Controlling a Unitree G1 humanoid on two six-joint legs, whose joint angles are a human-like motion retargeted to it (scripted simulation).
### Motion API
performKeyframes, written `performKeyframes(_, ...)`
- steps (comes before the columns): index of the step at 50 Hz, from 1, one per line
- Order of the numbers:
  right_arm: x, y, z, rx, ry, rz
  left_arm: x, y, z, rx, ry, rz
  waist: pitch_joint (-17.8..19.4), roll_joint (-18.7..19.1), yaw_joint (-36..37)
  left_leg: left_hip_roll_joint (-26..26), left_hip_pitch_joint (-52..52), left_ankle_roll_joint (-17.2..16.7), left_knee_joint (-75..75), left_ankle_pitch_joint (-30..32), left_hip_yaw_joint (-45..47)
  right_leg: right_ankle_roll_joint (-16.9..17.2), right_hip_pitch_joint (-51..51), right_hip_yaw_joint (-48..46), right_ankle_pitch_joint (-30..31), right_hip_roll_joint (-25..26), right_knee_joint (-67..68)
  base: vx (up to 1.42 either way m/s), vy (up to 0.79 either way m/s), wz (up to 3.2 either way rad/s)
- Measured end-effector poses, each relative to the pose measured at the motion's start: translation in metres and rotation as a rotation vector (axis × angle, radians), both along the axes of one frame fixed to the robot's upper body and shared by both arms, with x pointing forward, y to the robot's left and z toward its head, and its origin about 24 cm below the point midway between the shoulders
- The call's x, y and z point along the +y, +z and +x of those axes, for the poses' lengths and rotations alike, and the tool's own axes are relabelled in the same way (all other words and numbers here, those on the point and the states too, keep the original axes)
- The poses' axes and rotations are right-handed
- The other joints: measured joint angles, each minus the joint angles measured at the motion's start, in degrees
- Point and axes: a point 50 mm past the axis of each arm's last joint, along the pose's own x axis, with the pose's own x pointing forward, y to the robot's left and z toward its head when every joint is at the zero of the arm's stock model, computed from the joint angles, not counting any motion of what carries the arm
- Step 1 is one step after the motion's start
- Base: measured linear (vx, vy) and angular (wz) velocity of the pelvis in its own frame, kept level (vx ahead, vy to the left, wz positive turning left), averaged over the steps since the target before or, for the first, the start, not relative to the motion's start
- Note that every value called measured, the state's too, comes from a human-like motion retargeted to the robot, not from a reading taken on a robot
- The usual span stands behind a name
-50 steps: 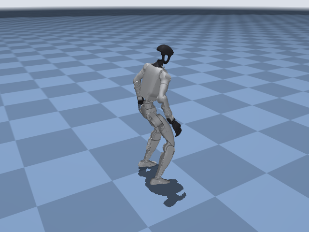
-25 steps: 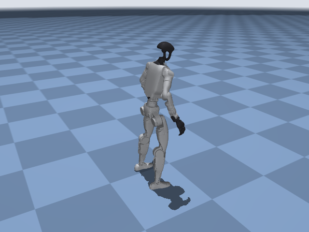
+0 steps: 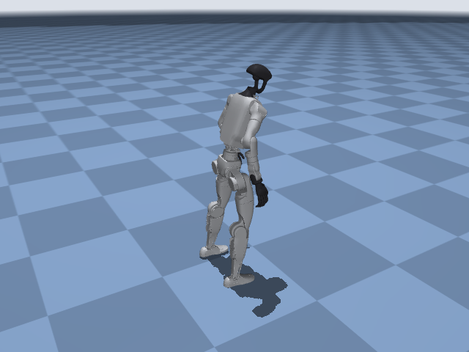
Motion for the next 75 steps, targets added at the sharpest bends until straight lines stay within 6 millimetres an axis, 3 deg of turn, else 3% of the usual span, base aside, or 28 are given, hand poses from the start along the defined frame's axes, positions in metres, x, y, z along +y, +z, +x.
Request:
performKeyframes(6, 0.001, 0.002, 0.020, -0.054, -0.011, -0.018, -0.024, 0.014, 0.028, -0.114, -0.067, -0.064, 5.57, 0.44, -0.75, 0.14, -2.51, 0.76, -0.05, -0.87, -0.55, 0.39, -1.46, -1.07, 0.35, -0.03, -1.52, -0.06, -0.01, 0.12)
performKeyframes(10, 0.003, 0.011, 0.052, -0.103, 0.055, -0.018, -0.039, 0.032, 0.050, -0.216, -0.090, -0.123, 11.80, 0.96, -1.08, -0.40, -7.62, 5.20, 5.95, -4.50, -0.63, -4.92, -5.31, -0.28, -2.86, -0.22, 1.48, -0.15, 0.03, 0.02)
performKeyframes(13, 0.006, 0.023, 0.079, -0.166, 0.092, 0.002, -0.048, 0.049, 0.067, -0.283, -0.112, -0.129, 14.40, 1.93, -1.29, -0.86, -20.29, 9.74, 25.00, -12.92, -1.56, -11.99, -16.35, 0.66, -12.62, -0.04, 17.63, -0.12, 0.06, 0.12)
performKeyframes(15, 0.008, 0.026, 0.090, -0.180, 0.116, -0.012, -0.050, 0.052, 0.072, -0.281, -0.151, -0.075, 14.49, 2.46, -0.97, -1.09, -27.94, 12.10, 37.97, -18.95, -1.96, -14.57, -24.15, 1.24, -19.45, 0.14, 30.98, -0.01, 0.03, 0.04)
performKeyframes(19, 0.010, 0.032, 0.120, -0.147, 0.275, -0.103, -0.036, 0.041, 0.070, -0.118, -0.302, 0.174, 14.19, 3.14, -0.16, -0.64, -35.72, 14.81, 56.55, -28.54, -1.75, -19.34, -32.29, 2.34, -30.24, 0.54, 49.96, 0.22, 0.05, -0.10)
performKeyframes(22, 0.015, 0.045, 0.131, -0.208, 0.378, -0.115, -0.016, 0.016, 0.037, 0.070, -0.360, 0.290, 11.24, 2.91, 0.08, 0.50, -29.85, 14.64, 55.49, -30.69, 0.03, -20.21, -27.11, 1.97, -32.31, 0.31, 49.47, 0.67, 0.05, -0.30)
performKeyframes(25, 0.015, 0.063, 0.109, -0.333, 0.335, -0.037, 0.005, -0.003, -0.021, 0.171, -0.310, 0.266, 4.70, 2.33, -0.02, 0.94, -15.00, 14.15, 40.06, -22.68, 3.09, -19.55, -13.46, -0.85, -23.93, -0.93, 35.98, 1.06, 0.06, -0.25)
performKeyframes(28, 0.007, 0.066, 0.067, -0.322, 0.243, 0.089, 0.015, -0.014, -0.081, 0.260, -0.251, 0.160, -4.37, 2.30, 0.00, 0.04, -4.13, 12.56, 23.08, 3.86, 3.31, -19.96, -3.58, -3.35, 1.46, -1.58, 21.73, 1.15, 0.07, -0.06)
performKeyframes(30, 0.000, 0.060, 0.036, -0.244, 0.199, 0.110, 0.015, -0.023, -0.115, 0.326, -0.187, 0.070, -8.39, 3.32, 0.56, -0.04, 0.62, 7.19, 14.61, 23.89, 1.49, -18.98, 0.29, -3.83, 20.25, -1.05, 15.60, 1.04, 0.07, -0.04)
performKeyframes(32, -0.006, 0.052, 0.010, -0.145, 0.192, 0.081, 0.014, -0.030, -0.140, 0.381, -0.113, 0.015, -9.73, 4.45, 1.09, -0.30, 4.46, 1.27, 9.45, 31.87, -2.34, -16.88, 2.93, -2.54, 26.66, 0.21, 13.33, 0.92, 0.07, -0.03)
performKeyframes(35, -0.012, 0.044, -0.013, -0.026, 0.219, 0.050, 0.018, -0.033, -0.160, 0.430, -0.055, 0.013, -9.66, 4.67, 1.24, -1.23, 6.61, -2.12, 6.45, 27.29, -6.86, -12.72, 4.48, 0.06, 23.97, 0.79, 11.62, 0.78, 0.07, 0.10)
performKeyframes(38, -0.016, 0.036, -0.022, 0.031, 0.198, 0.054, 0.027, -0.033, -0.164, 0.449, -0.045, 0.050, -8.82, 3.42, 1.13, -0.91, 4.82, -2.85, 4.14, 20.77, -5.50, -7.46, 4.32, 1.69, 18.38, -0.08, 6.25, 0.66, 0.05, 0.29)
performKeyframes(42, -0.025, 0.037, -0.020, 0.037, 0.184, 0.045, 0.033, -0.030, -0.151, 0.403, -0.014, 0.051, -7.10, 1.28, 1.54, -0.03, 1.32, -2.51, 0.29, -1.24, 2.81, -0.17, 1.90, 0.85, 2.43, -3.15, 0.20, 0.61, 0.05, 0.23)
performKeyframes(45, -0.030, 0.045, 0.000, -0.035, 0.172, 0.047, 0.036, -0.021, -0.122, 0.298, -0.005, 0.038, -3.32, 0.73, 2.59, 1.33, -1.29, -2.86, -0.50, -8.23, 6.78, 1.06, -0.96, -0.52, -3.93, -4.42, 0.54, 0.54, 0.05, -0.03)
performKeyframes(47, -0.029, 0.049, 0.019, -0.095, 0.146, 0.059, 0.037, -0.013, -0.098, 0.229, -0.007, 0.054, 1.34, 0.98, 3.33, 1.62, -3.43, 2.65, 5.27, -2.98, 3.71, -7.29, -2.79, 1.86, -3.10, -3.88, 7.30, 0.42, 0.03, -0.19)
performKeyframes(48, -0.029, 0.050, 0.029, -0.115, 0.136, 0.056, 0.038, -0.009, -0.087, 0.204, 0.002, 0.069, 4.29, 1.08, 3.52, 1.43, -5.78, 7.86, 13.30, -1.17, 1.78, -14.40, -4.81, 3.29, -5.23, -3.49, 15.68, 0.38, 0.03, -0.17)
performKeyframes(50, -0.030, 0.046, 0.047, -0.119, 0.133, 0.016, 0.039, -0.007, -0.072, 0.195, 0.004, 0.116, 10.18, 0.84, 3.36, 1.14, -12.00, 14.01, 37.07, -7.20, -0.06, -22.42, -9.36, 4.68, -15.09, -3.56, 37.66, 0.42, 0.04, -0.05)
performKeyframes(53, -0.025, 0.032, 0.056, -0.046, 0.205, -0.078, 0.030, -0.017, -0.066, 0.304, -0.161, 0.207, 11.15, 0.99, 2.70, 2.42, -12.05, 12.35, 47.28, -15.56, -0.26, -23.19, -8.18, 3.62, -22.30, -3.65, 46.06, 0.48, 0.03, 0.05)
performKeyframes(55, -0.017, 0.030, 0.064, -0.061, 0.251, -0.106, 0.020, -0.020, -0.060, 0.335, -0.305, 0.261, 9.45, 1.24, 2.38, 2.93, -10.05, 10.93, 44.51, -15.16, -0.24, -22.37, -6.23, 3.32, -20.74, -3.04, 43.06, 0.42, 0.02, -0.06)
performKeyframes(57, -0.010, 0.034, 0.071, -0.136, 0.238, -0.091, 0.013, -0.018, -0.055, 0.284, -0.342, 0.268, 6.72, 1.01, 2.15, 2.89, -7.70, 9.25, 36.84, -11.12, 0.44, -19.73, -4.13, 3.00, -16.07, -3.01, 35.25, 0.34, 0.02, -0.15)
performKeyframes(63, -0.011, 0.038, 0.069, -0.209, 0.130, -0.017, 0.007, -0.022, -0.066, 0.200, -0.146, 0.127, -2.39, 1.32, 1.97, 3.49, -0.26, 3.41, 9.31, 1.65, 2.98, -10.64, 0.73, 0.16, -0.29, -2.73, 10.56, 0.25, 0.02, -0.15)
performKeyframes(67, -0.016, 0.040, 0.067, -0.233, 0.070, 0.003, 0.008, -0.022, -0.065, 0.193, -0.093, 0.043, -5.00, 1.43, 2.62, 3.94, 1.68, 1.54, 2.85, 2.20, 4.09, -5.68, 1.59, -0.54, 0.97, -2.55, 5.82, 0.18, 0.02, -0.04)
performKeyframes(75, -0.019, 0.033, 0.071, -0.193, 0.060, -0.062, 0.013, -0.018, -0.049, 0.124, 0.022, 0.070, -4.31, 1.20, 4.19, 3.39, 1.36, 1.67, 3.83, 0.92, 4.86, -4.48, 2.62, -0.29, 0.77, -3.12, 3.69, 0.12, 0.04, -0.04)
